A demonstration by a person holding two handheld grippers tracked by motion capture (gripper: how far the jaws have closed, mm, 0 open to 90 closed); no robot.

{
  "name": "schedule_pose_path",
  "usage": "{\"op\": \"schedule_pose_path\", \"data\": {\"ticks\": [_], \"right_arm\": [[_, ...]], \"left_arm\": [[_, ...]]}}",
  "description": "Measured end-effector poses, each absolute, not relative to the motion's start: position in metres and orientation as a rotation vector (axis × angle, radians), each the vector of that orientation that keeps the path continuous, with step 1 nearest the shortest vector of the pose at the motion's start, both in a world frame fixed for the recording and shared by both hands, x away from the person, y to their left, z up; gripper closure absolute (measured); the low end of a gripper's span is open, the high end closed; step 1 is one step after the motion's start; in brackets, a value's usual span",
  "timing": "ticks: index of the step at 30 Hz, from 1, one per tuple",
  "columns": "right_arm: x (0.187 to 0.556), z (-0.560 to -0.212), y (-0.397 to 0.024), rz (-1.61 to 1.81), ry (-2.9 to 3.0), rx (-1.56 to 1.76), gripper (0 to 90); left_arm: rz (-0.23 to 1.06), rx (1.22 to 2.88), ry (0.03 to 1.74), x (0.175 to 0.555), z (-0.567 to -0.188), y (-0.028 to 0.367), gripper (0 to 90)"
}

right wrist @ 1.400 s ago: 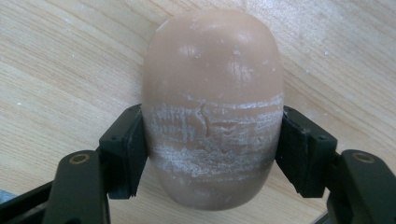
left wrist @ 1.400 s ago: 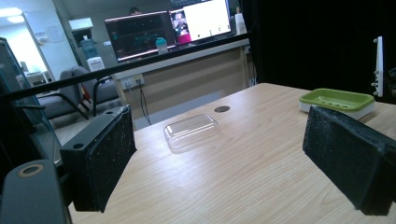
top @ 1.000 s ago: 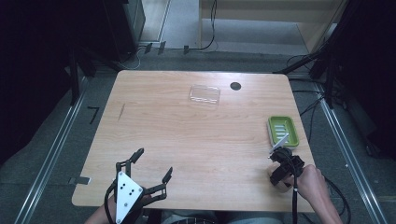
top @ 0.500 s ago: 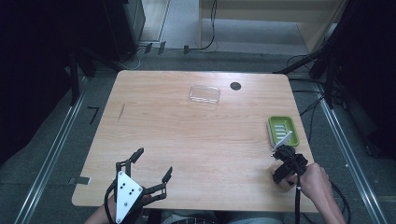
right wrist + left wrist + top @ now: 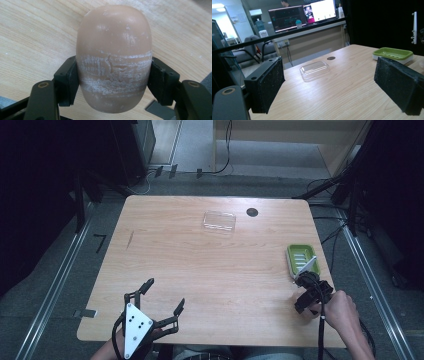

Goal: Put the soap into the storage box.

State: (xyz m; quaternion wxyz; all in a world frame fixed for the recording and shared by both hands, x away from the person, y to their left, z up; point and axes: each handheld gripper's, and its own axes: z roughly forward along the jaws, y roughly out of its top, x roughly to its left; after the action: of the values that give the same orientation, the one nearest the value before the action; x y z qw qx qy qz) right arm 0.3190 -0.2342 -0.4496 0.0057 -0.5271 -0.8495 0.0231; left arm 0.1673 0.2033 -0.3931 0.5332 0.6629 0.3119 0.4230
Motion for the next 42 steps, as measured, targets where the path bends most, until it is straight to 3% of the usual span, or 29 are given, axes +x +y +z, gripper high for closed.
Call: {"op": "schedule_pose_path", "data": {"ticks": [42], "right_arm": [[0.345, -0.425, -0.242, 0.038, -2.637, -1.698, 33.5]], "left_arm": [[1.004, 1.579, 0.743, 0.168, -0.393, 0.204, 9.9]]}}
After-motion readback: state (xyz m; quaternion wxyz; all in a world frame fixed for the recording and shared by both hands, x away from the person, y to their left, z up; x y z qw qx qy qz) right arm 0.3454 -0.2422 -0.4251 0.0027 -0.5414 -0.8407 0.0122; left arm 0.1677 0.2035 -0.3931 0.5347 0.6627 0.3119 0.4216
